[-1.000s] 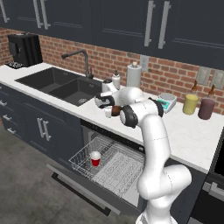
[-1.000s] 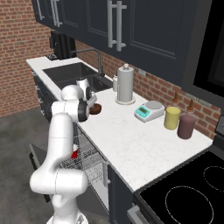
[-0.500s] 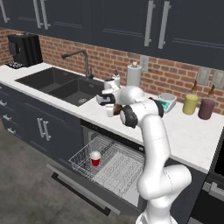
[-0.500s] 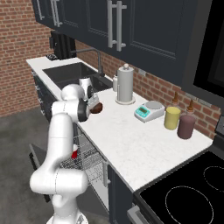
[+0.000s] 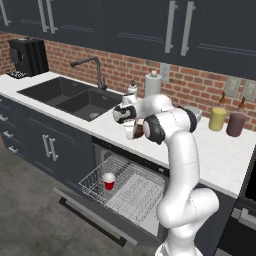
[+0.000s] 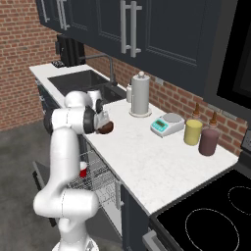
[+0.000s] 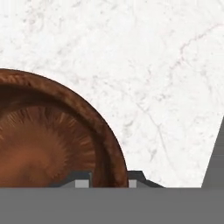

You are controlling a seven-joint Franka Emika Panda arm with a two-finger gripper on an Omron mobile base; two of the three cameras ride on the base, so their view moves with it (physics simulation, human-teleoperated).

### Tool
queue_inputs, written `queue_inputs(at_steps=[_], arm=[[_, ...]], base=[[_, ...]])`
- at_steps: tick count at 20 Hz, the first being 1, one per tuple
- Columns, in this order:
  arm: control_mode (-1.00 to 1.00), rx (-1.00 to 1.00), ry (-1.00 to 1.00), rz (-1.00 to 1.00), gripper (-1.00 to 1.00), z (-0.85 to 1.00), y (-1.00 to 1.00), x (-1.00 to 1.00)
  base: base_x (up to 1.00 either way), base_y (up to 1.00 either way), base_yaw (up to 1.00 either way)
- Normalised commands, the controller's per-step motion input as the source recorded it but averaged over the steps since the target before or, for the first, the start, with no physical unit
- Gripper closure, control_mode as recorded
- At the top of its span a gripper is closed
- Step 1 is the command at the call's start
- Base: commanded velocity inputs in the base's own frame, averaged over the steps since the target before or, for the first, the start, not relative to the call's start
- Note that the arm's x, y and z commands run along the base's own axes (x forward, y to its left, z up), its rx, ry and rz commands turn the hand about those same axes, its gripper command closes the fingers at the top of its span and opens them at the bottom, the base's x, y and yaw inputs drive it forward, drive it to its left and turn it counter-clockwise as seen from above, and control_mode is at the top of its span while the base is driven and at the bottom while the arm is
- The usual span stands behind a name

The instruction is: Pick up the cup and bowl from the counter, place them in the dishwasher, and close the dishwasher door.

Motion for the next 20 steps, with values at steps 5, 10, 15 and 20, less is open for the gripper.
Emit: queue_inputs(at_steps=[5, 10, 15, 20], arm=[[-1.0, 0.0, 0.0, -0.03, 1.0, -0.21, 0.21, -1.0], [-1.0, 0.0, 0.0, -0.03, 1.0, -0.11, 0.22, -1.0], [-1.0, -0.01, -0.03, -0.01, 1.0, 0.08, 0.34, -0.99], [-1.0, -0.06, -0.13, 0.0, 1.0, 0.17, 0.6, -0.99]], base=[[0.0, 0.0, 0.0], [0.0, 0.0, 0.0], [0.0, 0.0, 0.0], [0.0, 0.0, 0.0]])
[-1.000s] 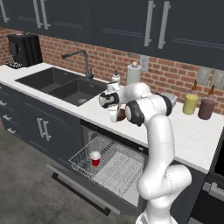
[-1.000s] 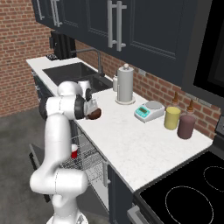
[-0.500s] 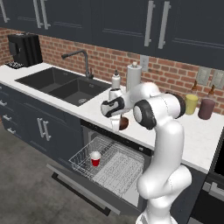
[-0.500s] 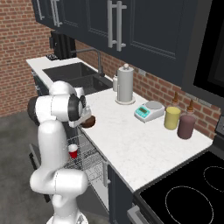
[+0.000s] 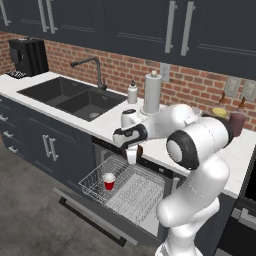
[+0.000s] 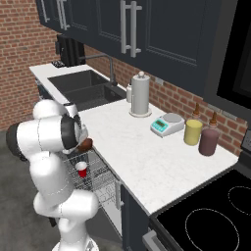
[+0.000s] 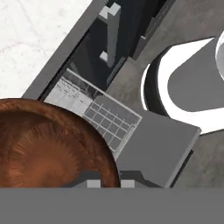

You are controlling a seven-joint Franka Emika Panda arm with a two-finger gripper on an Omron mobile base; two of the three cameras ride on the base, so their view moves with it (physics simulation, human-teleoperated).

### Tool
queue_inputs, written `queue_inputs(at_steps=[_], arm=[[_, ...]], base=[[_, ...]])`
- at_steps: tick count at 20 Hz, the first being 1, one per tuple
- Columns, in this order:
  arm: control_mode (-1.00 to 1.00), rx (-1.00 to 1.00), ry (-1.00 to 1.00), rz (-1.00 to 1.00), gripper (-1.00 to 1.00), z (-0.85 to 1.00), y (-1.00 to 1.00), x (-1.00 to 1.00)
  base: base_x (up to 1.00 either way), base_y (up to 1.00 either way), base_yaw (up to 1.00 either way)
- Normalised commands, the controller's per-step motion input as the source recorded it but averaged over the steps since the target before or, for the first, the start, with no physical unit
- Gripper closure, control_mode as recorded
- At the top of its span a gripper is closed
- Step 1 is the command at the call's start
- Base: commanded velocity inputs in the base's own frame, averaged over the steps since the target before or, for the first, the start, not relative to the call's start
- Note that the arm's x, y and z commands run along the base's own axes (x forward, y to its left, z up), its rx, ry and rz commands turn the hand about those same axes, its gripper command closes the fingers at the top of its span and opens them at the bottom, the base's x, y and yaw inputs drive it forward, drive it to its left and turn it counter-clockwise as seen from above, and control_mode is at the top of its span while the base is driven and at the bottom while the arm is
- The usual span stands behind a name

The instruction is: Pick up the cup and bowl from the counter, place them in the dishwasher, and close the dishwasher door.

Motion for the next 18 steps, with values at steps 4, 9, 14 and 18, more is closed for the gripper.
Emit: queue_inputs(at_steps=[4, 9, 14, 18], arm=[[-1.0, -0.04, -0.1, 0.0, 1.0, 0.14, 0.49, -1.0], [-1.0, -0.02, -0.08, 0.0, 1.0, 0.16, 0.33, -0.91], [-1.0, -0.01, -0.02, 0.0, 1.0, 0.0, 0.13, -0.68], [-1.0, 0.0, 0.0, 0.0, 1.0, -0.03, 0.06, -0.09]], base=[[0.0, 0.0, 0.0], [0.0, 0.0, 0.0], [0.0, 0.0, 0.0], [0.0, 0.0, 0.0]])
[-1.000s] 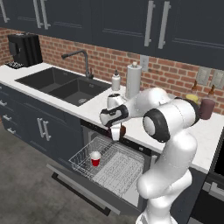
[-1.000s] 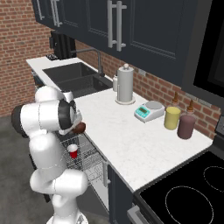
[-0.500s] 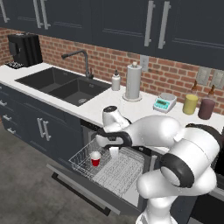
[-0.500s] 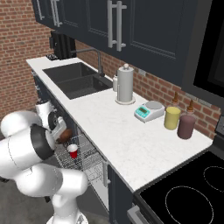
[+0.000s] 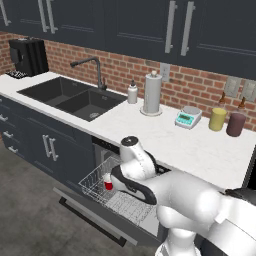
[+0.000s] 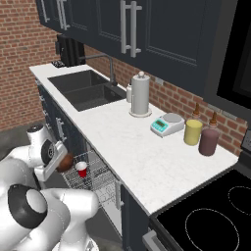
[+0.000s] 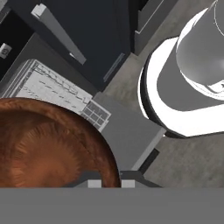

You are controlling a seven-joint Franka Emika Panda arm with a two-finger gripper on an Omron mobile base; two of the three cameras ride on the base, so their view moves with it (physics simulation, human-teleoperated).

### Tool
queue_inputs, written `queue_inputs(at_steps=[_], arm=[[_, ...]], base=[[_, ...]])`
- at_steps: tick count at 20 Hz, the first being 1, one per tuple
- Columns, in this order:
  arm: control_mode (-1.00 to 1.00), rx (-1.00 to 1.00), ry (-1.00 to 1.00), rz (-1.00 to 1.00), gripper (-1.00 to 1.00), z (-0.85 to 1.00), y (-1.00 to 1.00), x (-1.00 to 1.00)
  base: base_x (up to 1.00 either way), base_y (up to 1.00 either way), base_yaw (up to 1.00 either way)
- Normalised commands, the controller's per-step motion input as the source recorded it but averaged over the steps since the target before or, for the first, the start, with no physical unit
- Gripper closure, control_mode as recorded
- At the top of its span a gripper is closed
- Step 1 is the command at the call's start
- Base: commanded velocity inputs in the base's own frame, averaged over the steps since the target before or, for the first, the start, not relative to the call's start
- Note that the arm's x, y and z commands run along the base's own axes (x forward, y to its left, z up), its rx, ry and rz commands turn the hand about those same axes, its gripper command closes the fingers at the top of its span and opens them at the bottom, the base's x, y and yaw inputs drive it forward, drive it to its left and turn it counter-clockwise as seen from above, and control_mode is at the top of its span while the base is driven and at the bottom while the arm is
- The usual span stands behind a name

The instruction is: Pick up the cup and bowl from the counter, place them in the dishwasher, and close the dishwasher door.

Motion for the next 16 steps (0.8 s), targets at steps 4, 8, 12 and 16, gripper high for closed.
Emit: queue_inputs(at_steps=[4, 8, 12, 16], arm=[[-1.0, 0.0, 0.0, 0.0, 1.0, -0.01, 0.01, 0.02], [-1.0, -0.05, 0.0, 0.07, 1.0, 0.0, 0.0, 0.15], [-1.0, -0.13, 0.0, 0.17, 1.0, 0.0, 0.08, 0.21], [-1.0, -0.16, 0.05, 0.21, 1.0, 0.0, 0.04, 0.26]], base=[[0.0, 0.0, 0.0], [0.0, 0.0, 0.0], [0.0, 0.0, 0.0], [0.0, 0.0, 0.0]])
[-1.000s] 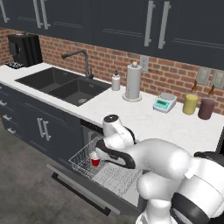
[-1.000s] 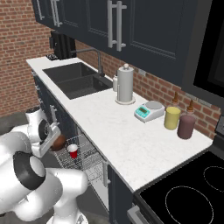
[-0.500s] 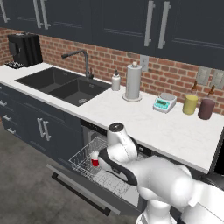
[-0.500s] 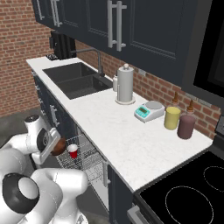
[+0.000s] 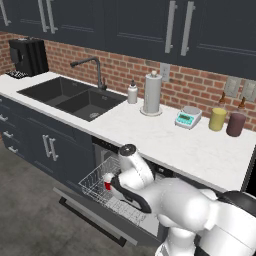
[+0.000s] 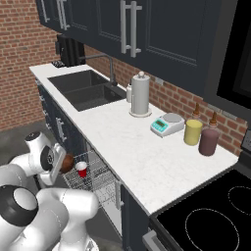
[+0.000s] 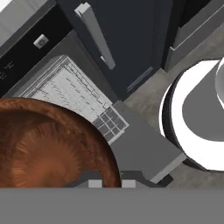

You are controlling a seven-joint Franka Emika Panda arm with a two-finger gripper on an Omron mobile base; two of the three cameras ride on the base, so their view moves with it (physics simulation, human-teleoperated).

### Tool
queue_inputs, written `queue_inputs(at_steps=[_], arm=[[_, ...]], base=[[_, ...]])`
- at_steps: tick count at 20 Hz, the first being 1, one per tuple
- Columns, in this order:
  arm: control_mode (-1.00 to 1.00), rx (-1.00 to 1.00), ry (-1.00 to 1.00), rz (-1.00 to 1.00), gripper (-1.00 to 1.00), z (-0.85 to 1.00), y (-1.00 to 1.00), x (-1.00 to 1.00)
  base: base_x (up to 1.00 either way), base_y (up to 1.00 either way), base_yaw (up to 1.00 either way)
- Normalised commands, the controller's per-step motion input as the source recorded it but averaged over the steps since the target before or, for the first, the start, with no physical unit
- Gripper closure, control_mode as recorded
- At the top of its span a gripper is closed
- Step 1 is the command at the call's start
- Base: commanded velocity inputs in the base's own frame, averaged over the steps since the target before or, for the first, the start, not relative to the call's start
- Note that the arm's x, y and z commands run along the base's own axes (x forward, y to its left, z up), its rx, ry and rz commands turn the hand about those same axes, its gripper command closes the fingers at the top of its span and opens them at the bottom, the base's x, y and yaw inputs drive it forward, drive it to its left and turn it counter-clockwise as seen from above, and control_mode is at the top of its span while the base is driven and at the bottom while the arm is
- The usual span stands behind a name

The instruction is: Pick up the cup and bowl from the counter, place them in the dishwasher, and close the dishwasher door.

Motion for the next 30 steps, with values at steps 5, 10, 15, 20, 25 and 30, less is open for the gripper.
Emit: queue_inputs(at_steps=[5, 10, 15, 20, 25, 30], arm=[[-1.0, -0.13, 0.08, 0.23, 1.0, 0.0, 0.0, 0.22], [-1.0, -0.09, 0.05, 0.16, 1.0, -0.05, 0.0, 0.12], [-1.0, -0.05, 0.0, 0.1, 1.0, -0.24, 0.0, 0.12], [-1.0, -0.03, 0.0, 0.09, 1.0, -0.29, 0.0, 0.01], [-1.0, -0.01, 0.07, 0.03, 1.0, -0.29, -0.11, 0.11], [-1.0, 0.0, 0.09, 0.0, 1.0, -0.25, -0.06, 0.28]], base=[[0.0, 0.0, 0.0], [0.0, 0.0, 0.0], [0.0, 0.0, 0.0], [0.0, 0.0, 0.0], [0.0, 0.0, 0.0], [0.0, 0.0, 0.0]])
